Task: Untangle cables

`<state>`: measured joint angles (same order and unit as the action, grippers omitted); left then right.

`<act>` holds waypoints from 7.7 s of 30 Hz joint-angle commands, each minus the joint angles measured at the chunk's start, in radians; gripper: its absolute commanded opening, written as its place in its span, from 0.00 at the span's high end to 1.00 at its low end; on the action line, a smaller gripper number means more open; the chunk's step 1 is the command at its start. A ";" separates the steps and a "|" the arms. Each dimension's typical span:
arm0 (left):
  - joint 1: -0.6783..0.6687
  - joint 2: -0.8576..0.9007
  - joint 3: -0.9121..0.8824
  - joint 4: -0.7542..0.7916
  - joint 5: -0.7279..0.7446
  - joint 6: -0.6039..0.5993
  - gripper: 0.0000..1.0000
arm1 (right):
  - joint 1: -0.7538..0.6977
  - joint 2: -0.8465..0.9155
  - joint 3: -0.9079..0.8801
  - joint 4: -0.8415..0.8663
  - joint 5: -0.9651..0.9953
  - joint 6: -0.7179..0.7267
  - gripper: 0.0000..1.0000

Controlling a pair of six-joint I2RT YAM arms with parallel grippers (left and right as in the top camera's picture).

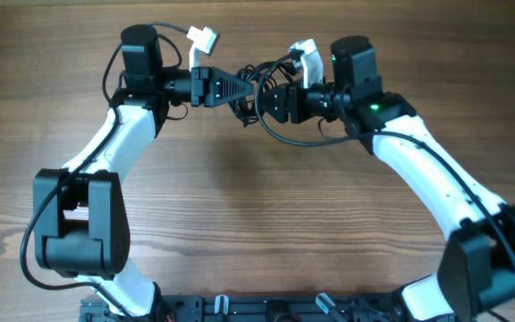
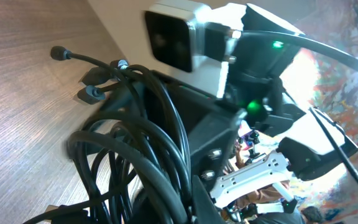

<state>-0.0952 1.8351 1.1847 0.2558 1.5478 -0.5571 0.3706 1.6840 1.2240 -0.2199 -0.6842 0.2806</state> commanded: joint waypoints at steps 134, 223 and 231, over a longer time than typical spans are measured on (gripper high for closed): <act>-0.352 -0.060 0.007 -0.470 -1.221 -0.162 0.75 | 0.064 0.078 0.012 -0.209 0.570 0.060 0.96; 0.077 -0.062 0.007 -0.837 -1.224 0.027 0.95 | 0.011 0.078 0.011 -0.277 0.471 -0.121 0.25; 0.073 -0.062 0.007 -0.838 -1.223 0.034 0.76 | 0.011 0.078 0.011 -0.177 0.299 -0.005 0.35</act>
<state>-0.0196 1.7985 1.1896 -0.5808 0.3126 -0.5285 0.3851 1.7504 1.2240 -0.4423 -0.2932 0.2111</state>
